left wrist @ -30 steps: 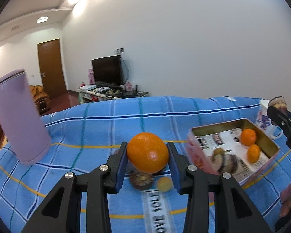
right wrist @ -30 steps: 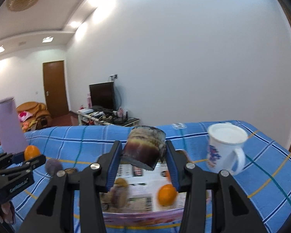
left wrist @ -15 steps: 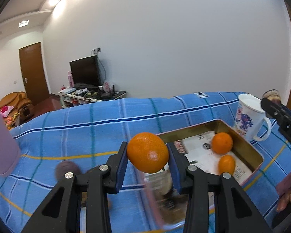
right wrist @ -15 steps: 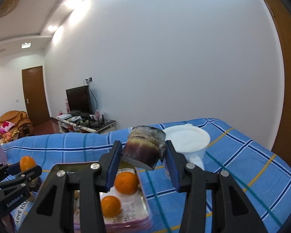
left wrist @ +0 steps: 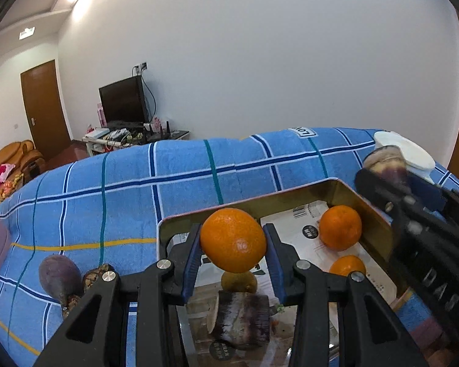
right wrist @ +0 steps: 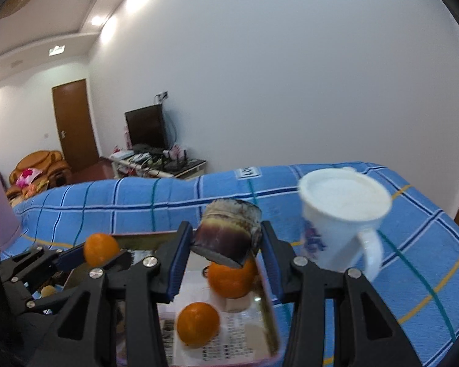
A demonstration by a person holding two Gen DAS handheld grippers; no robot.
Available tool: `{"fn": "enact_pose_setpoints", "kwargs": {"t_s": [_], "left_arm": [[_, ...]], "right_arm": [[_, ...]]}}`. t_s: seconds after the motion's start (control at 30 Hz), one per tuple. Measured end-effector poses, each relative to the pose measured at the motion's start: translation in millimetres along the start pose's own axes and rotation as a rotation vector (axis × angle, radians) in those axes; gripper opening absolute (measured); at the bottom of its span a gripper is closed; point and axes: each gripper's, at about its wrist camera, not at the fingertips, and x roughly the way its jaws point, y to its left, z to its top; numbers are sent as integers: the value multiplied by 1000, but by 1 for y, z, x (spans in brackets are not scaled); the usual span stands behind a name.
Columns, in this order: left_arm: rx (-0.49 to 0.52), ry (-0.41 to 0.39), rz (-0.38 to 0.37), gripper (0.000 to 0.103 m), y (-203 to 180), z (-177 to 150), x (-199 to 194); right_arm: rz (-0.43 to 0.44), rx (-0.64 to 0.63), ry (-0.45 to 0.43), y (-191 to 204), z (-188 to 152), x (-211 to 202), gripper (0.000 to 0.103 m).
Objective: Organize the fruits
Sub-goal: 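Lower the orange and the chunk into the tin and open both tools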
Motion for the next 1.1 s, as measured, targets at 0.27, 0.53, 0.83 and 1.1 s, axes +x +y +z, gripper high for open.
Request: {"fn": "enact_pose_setpoints", "kwargs": {"t_s": [0.27,0.53,0.83,1.1], "left_arm": [[-4,22,12,41,3,0,5],[-21,56,22,41,9,-1,13],[-12,83,16,42,10,-2,20],[-24,66,35,42,11,-2,16]], "right_arm": [[27,-25,53,9,-3,13,48],[82,-4,110,5,-2,26,48],[156,7,145,8,-2,35,53],[84,37,29,3,-2,14,90]]}}
